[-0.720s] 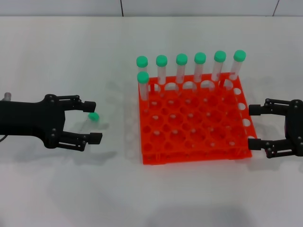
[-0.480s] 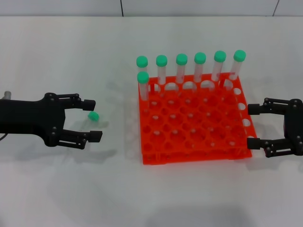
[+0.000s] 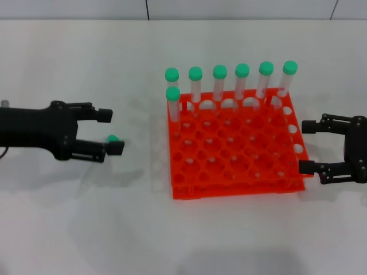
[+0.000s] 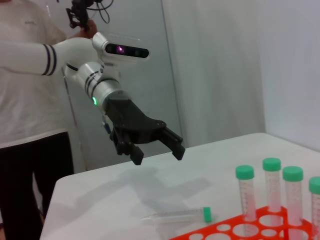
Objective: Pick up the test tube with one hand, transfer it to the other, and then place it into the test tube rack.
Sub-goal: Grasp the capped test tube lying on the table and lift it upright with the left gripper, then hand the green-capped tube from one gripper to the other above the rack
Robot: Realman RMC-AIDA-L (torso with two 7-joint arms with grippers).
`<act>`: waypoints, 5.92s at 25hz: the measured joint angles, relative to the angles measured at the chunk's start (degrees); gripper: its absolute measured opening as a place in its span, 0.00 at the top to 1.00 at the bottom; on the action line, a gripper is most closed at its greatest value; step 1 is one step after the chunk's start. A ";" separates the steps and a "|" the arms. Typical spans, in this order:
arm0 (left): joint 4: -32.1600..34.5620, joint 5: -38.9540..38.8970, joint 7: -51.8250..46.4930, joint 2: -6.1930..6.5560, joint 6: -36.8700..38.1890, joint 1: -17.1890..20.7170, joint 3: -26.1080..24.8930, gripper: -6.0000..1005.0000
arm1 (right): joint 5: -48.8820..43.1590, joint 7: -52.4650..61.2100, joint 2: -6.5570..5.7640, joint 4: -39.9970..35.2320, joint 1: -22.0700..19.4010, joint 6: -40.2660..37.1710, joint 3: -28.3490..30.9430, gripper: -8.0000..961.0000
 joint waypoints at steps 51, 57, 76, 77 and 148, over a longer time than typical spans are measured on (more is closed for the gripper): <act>10.24 37.69 -64.12 -1.86 -1.54 -13.91 21.91 0.13 | -0.50 -2.31 3.23 -3.78 0.32 3.52 -0.27 0.11; 9.99 39.63 -67.08 -2.94 -2.76 -14.28 23.89 0.13 | -0.50 -3.44 3.45 -3.78 0.05 3.57 -0.27 0.11; 6.35 41.42 -69.36 -3.95 -7.23 -15.13 23.95 0.37 | -0.58 -3.51 3.42 -3.95 0.18 3.85 -0.27 0.11; 5.80 41.47 -69.36 -4.05 -7.46 -15.49 23.96 0.39 | -0.59 -3.51 3.42 -3.95 0.16 3.88 -0.27 0.11; 3.09 -21.81 -0.01 -2.23 -23.83 -6.83 13.96 0.80 | 1.91 -1.39 5.14 -5.29 0.68 3.72 0.36 0.11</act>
